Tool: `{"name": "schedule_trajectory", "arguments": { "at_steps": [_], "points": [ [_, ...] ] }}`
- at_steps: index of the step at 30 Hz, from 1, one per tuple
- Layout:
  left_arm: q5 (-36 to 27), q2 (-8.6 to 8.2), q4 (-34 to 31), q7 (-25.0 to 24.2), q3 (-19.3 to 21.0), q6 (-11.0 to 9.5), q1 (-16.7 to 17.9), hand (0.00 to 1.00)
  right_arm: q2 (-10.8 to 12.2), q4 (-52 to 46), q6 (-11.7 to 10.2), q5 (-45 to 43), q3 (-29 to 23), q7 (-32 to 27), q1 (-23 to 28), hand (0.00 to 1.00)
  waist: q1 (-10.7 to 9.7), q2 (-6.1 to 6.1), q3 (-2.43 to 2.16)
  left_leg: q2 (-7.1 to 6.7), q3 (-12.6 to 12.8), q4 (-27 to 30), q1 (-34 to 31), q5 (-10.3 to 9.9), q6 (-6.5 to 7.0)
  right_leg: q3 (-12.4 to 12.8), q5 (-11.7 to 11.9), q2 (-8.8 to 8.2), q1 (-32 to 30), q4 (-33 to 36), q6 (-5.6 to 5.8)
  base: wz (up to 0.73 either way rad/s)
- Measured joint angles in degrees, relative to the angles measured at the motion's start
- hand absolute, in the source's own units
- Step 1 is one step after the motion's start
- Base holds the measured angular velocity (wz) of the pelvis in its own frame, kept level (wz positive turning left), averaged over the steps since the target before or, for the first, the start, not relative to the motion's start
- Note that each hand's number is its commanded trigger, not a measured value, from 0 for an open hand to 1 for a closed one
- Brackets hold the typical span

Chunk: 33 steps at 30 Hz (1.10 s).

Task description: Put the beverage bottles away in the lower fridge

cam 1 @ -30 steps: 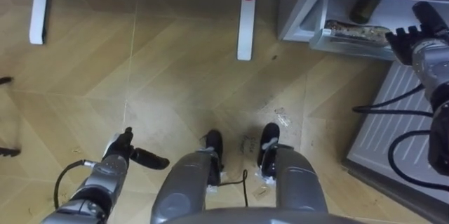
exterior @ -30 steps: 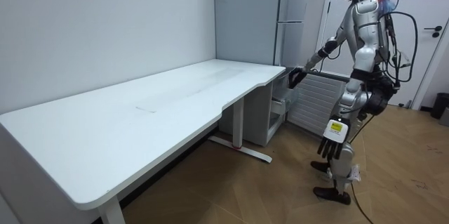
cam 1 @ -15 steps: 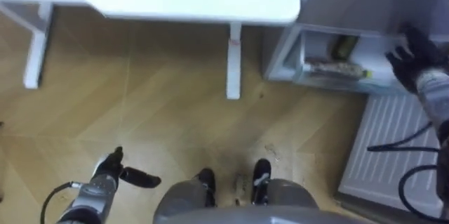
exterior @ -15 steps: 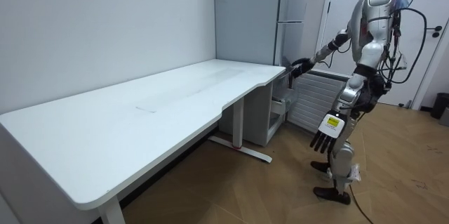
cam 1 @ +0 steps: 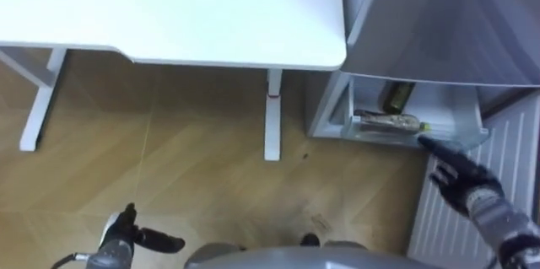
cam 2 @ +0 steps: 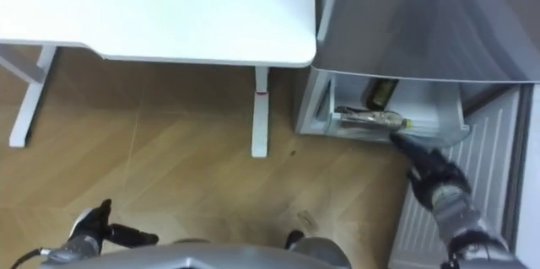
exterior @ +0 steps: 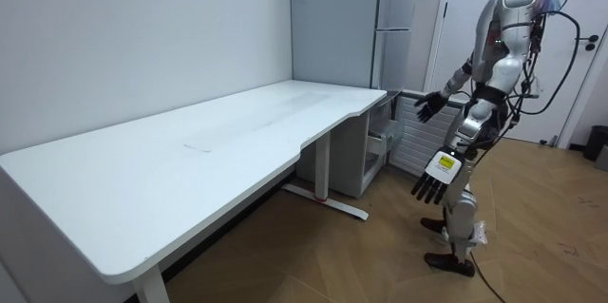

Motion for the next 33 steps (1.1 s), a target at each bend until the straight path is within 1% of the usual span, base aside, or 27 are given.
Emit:
{"name": "schedule_trajectory", "arguments": {
  "at_steps": [1, 2, 4, 6, 7, 8, 10, 13, 15, 16, 18, 20, 21, 22, 23, 24, 25, 26, 28, 29, 31, 33],
  "points": [
    [0.02, -0.01, -0.04, 0.05, 0.19, -0.21, 0.87, 0.00, 0.78, 0.45, -0.21, -1.69, -0.03, -0.14, 1.07, 0.00, -0.74, 0.17, 0.03, 0.03, -0.06, -0.13, 0.78, -0.22, 0.00, 0.09, -0.07, 0.14, 1.05, -0.58, 0.11, 0.00],
    [0.04, -0.03, -0.11, 0.08, 0.35, -0.26, 1.26, 0.00, 1.27, 0.85, -0.33, -2.79, -0.26, -0.27, 1.55, 0.00, -0.93, 0.22, 0.05, 0.06, -0.06, -0.26, 1.20, -0.34, 0.00, 0.10, -0.21, 0.18, 1.44, -0.62, 0.15, 0.00],
    [0.14, -0.66, -0.19, 0.10, 2.69, -0.42, 2.46, 0.00, 3.11, 1.33, -0.40, -6.13, -1.17, -1.03, 3.14, 0.00, -1.47, 0.22, 0.04, 0.09, -0.08, -0.57, 2.20, -0.56, -0.02, 0.14, -0.65, 0.23, 2.32, -0.60, 0.25, 0.00],
    [0.09, -1.30, -0.14, 0.16, 3.71, -0.72, 2.60, 0.00, 3.82, 1.86, -0.66, -8.71, -1.14, -1.00, 4.29, 0.00, -1.71, 0.28, 0.06, 0.07, -0.07, -1.05, 3.00, -0.57, -0.02, 0.13, -0.82, 0.23, 2.82, -0.60, 0.32, 0.02],
    [-0.02, -1.74, 0.01, 0.31, 4.13, -0.95, 2.72, 0.00, 4.39, 3.04, -1.30, -11.30, -1.10, -1.04, 4.68, 0.00, -1.96, 0.29, 0.03, 0.07, -0.12, -1.11, 3.36, -0.74, 0.01, 0.12, -1.10, 0.24, 3.25, -0.61, 0.41, 0.04],
    [-0.04, -1.94, 0.07, 0.36, 4.17, -1.02, 2.84, 0.00, 4.65, 3.68, -1.48, -12.73, -1.09, -1.13, 4.83, 0.00, -2.14, 0.31, 0.05, 0.07, -0.19, -1.15, 3.61, -0.82, 0.01, 0.11, -1.22, 0.25, 3.53, -0.61, 0.46, 0.00],
    [-0.03, -2.70, 0.30, 0.54, 4.57, -1.05, 3.00, 0.00, 5.76, 4.27, -1.48, -16.39, -0.93, -2.06, 6.26, 0.00, -2.19, 0.29, -0.04, 0.12, -0.23, -1.16, 4.28, -1.29, -0.05, 1.04, -1.65, 0.49, 4.07, -0.60, 0.56, -0.06],
    [-0.02, -3.59, 0.73, 1.43, 4.65, -1.04, 3.01, 0.00, 7.08, 5.64, -1.47, -19.27, -1.01, -4.04, 7.42, 0.00, -2.20, 0.28, -0.01, 0.25, 0.05, -1.34, 5.07, -1.55, -0.08, 1.71, -1.66, 0.71, 4.47, -0.62, 0.57, -0.11],
    [-0.08, -3.95, 1.23, 1.46, 4.66, -0.99, 3.20, 0.00, 7.56, 5.98, -1.42, -19.63, -1.10, -5.45, 8.18, 0.00, -2.23, 0.33, -0.02, 0.33, 0.40, -1.34, 5.66, -1.84, -0.10, 2.22, -1.81, 0.87, 4.83, -0.53, 0.62, -0.14],
    [-0.16, -4.01, 1.22, 1.46, 4.62, -0.97, 3.29, 0.00, 7.75, 6.08, -1.42, -19.18, -1.11, -6.47, 8.35, 0.00, -2.25, 0.61, 0.11, 0.50, 0.95, -1.29, 5.93, -2.12, -0.13, 2.48, -1.81, 1.09, 4.92, -0.54, 0.62, -0.20],
    [-0.93, -4.01, 1.25, 1.54, 4.71, -0.81, 3.34, 0.00, 8.03, 6.22, -1.42, -18.76, -1.28, -8.00, 8.64, 0.00, -2.40, 0.64, 0.09, 0.65, 1.27, -1.22, 6.08, -2.33, -0.21, 3.14, -1.80, 1.30, 4.95, -0.55, 0.60, -0.13],
    [-0.83, -4.29, 1.24, 1.46, 5.03, -0.73, 3.60, 0.00, 8.52, 6.36, -1.43, -16.44, -3.82, -8.98, 9.27, 0.00, -2.56, 0.72, 0.02, 0.72, 1.30, -1.19, 6.31, -2.38, -0.27, 3.29, -1.80, 1.41, 5.17, -0.54, 0.60, -0.02],
    [-0.86, -4.63, 1.22, 1.35, 5.71, -0.57, 3.87, 0.00, 8.90, 6.66, -1.42, -14.09, -5.53, -9.50, 9.74, 0.00, -2.75, 0.86, 0.03, 0.79, 1.32, -1.25, 6.84, -2.53, -0.34, 3.32, -1.85, 1.51, 5.71, -0.59, 0.54, 0.00],
    [-0.95, -4.76, 1.28, 1.13, 6.26, -0.48, 3.73, 0.00, 9.32, 6.71, -1.37, -10.97, -6.56, -9.79, 10.21, 0.00, -3.05, 0.92, -0.07, 0.86, 1.29, -1.18, 7.14, -2.73, -0.41, 3.28, -2.04, 1.57, 6.10, -0.58, 0.47, 0.00],
    [-0.93, -4.78, 1.41, 0.88, 6.74, -0.41, 3.73, 0.00, 9.56, 6.75, -1.30, -9.36, -7.41, -9.71, 10.41, 0.00, -3.25, 0.93, -0.07, 0.89, 1.27, -1.15, 7.24, -2.77, -0.43, 3.23, -2.08, 1.58, 6.21, -0.58, 0.44, 0.03],
    [-0.95, -4.78, 1.60, 0.39, 7.46, 0.06, 3.80, 0.00, 9.94, 7.23, -0.97, -6.07, -8.75, -9.25, 10.49, 0.00, -3.80, 0.96, -0.06, 0.91, 1.22, -1.15, 7.47, -2.79, -0.46, 3.14, -2.16, 1.58, 6.41, -0.56, 0.40, -0.03],
    [-0.91, -4.93, 1.63, -0.44, 8.54, 0.37, 4.05, 0.00, 10.31, 7.96, -0.89, -2.40, -10.75, -8.46, 10.53, 0.00, -3.93, 1.06, -0.10, 0.97, 1.62, -1.23, 7.88, -2.86, -0.51, 3.25, -2.26, 1.66, 6.55, -0.39, 0.36, -0.07],
    [-0.90, -5.06, 1.66, -0.71, 9.17, 0.41, 4.17, 0.00, 10.47, 8.01, -0.88, -0.55, -11.43, -8.18, 10.66, 0.00, -3.92, 1.16, -0.13, 1.01, 1.77, -1.19, 8.01, -2.95, -0.55, 3.25, -2.28, 1.70, 6.58, -0.30, 0.36, -0.13],
    [-0.77, -5.39, 2.03, -1.34, 10.30, 0.47, 3.96, 0.00, 10.65, 7.99, -0.78, 7.91, -11.83, -6.84, 11.23, 0.00, -3.85, 1.44, -0.16, 1.10, 2.55, -1.23, 8.03, -3.16, -0.54, 3.89, -2.28, 1.82, 6.39, -0.23, 0.35, -0.14],
    [-0.67, -5.52, 2.13, -1.35, 10.56, 0.53, 3.91, 0.00, 10.65, 7.99, -0.78, 9.69, -11.84, -6.42, 11.34, 0.00, -3.79, 1.42, -0.11, 1.15, 2.68, -1.19, 8.01, -3.26, -0.57, 4.16, -2.28, 1.88, 6.35, -0.22, 0.35, -0.16],
    [-0.51, -5.62, 2.39, -1.36, 11.20, 1.16, 3.83, 0.00, 10.71, 7.96, -0.23, 17.17, -11.91, -4.99, 11.44, 0.00, -3.89, 1.57, -0.24, 1.22, 2.99, -1.04, 8.00, -3.40, -0.60, 4.62, -2.30, 2.01, 6.24, -0.18, 0.34, -0.10],
    [-0.20, -5.61, 2.39, -1.36, 11.19, 1.49, 3.68, 0.00, 10.73, 7.89, -0.11, 20.61, -11.92, -3.80, 11.25, 0.00, -3.87, 1.61, -0.29, 1.27, 3.10, -1.02, 7.96, -3.41, -0.61, 4.75, -2.30, 2.07, 6.13, -0.18, 0.34, -0.05]
  ]
}}
